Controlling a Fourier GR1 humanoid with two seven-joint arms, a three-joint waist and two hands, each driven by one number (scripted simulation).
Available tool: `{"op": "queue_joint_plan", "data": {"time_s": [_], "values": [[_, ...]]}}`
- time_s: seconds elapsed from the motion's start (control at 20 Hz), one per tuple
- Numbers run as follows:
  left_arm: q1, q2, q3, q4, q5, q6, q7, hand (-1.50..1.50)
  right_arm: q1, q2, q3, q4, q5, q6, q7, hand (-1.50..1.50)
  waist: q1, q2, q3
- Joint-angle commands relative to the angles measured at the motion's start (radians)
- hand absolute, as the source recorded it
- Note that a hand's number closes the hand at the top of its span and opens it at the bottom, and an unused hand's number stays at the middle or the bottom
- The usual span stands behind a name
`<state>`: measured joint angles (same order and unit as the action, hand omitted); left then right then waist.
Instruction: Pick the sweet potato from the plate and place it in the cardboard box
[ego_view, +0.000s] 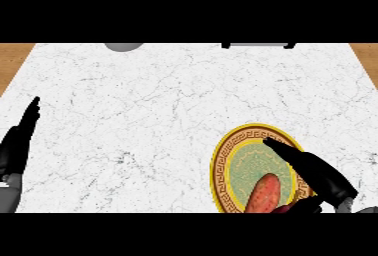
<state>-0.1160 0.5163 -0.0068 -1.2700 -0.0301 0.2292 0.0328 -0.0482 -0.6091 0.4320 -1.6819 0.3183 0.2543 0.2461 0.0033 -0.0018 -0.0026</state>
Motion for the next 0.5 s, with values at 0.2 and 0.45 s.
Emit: {"op": "queue_joint_plan", "data": {"time_s": [0.2,0.45], "values": [[0.017,-0.042,0.061,0.004,-0.039,-0.044,-0.025,0.0,0.009,0.118,-0.02,-0.06,0.086,0.084,0.091,-1.5,-0.005,0.001,0.002],[0.068,-0.063,0.065,-0.08,-0.078,-0.054,0.011,0.0,0.012,0.169,-0.04,-0.042,0.099,0.121,0.008,-1.5,-0.001,0.001,0.003]]}}
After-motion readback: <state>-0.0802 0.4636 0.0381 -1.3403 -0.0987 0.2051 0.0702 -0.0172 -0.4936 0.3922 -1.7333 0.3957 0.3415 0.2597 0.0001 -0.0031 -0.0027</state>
